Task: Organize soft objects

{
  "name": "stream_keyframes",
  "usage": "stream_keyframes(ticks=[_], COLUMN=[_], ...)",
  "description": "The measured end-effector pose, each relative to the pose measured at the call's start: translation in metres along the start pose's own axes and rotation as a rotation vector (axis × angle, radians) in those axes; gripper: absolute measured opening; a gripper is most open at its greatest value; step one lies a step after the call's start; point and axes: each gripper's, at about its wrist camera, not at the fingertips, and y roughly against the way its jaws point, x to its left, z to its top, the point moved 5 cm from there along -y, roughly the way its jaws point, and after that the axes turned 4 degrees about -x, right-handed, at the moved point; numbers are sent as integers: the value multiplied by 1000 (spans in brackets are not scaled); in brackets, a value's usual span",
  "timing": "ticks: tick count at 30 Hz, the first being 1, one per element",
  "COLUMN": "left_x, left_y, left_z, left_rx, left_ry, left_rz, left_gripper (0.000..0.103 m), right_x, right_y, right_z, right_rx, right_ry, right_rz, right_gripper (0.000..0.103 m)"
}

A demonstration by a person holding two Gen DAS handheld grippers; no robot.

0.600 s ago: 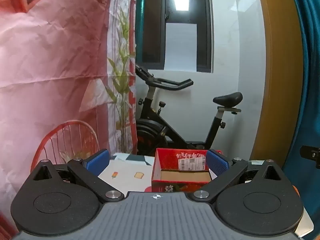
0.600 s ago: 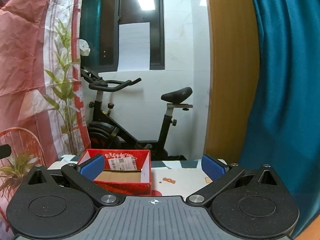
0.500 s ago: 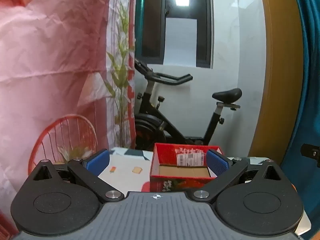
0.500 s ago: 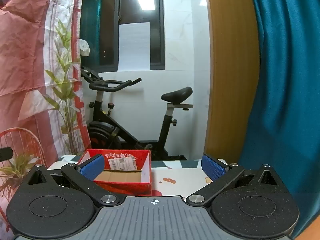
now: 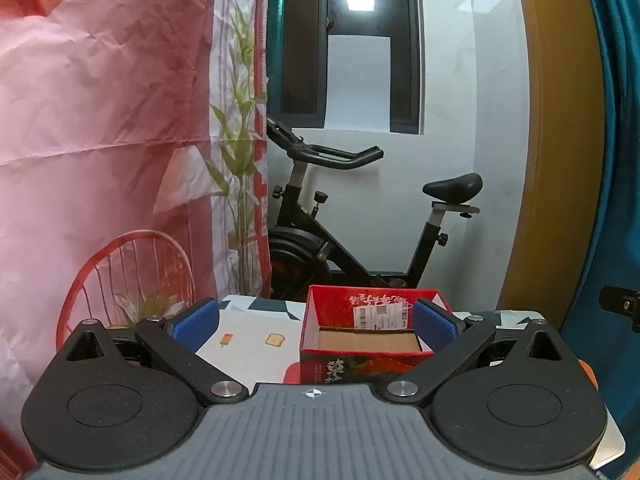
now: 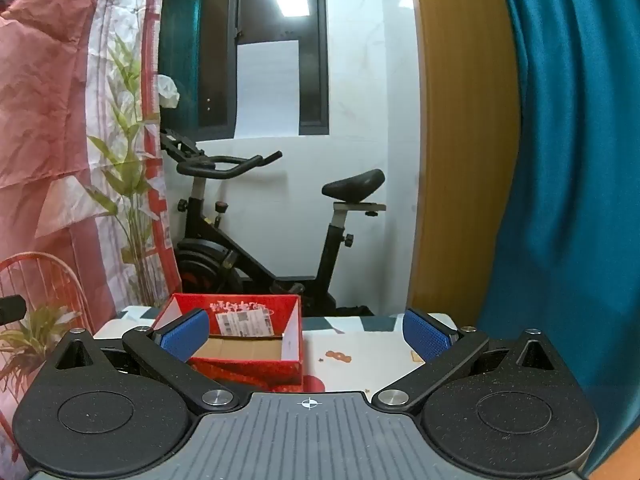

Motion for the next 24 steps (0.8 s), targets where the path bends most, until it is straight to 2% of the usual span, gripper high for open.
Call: stream_keyframes(ticks=[24], left_x=[2], left_y=[-1], left_z=[-1], left_rx=[-2], left_ry=[-1], left_rz=[1], left_gripper=[103], right_x=[0], right_y=[-9], right_z=[0], right_rx=[27], right_ry=[0], right_rz=[1], right_gripper=[103])
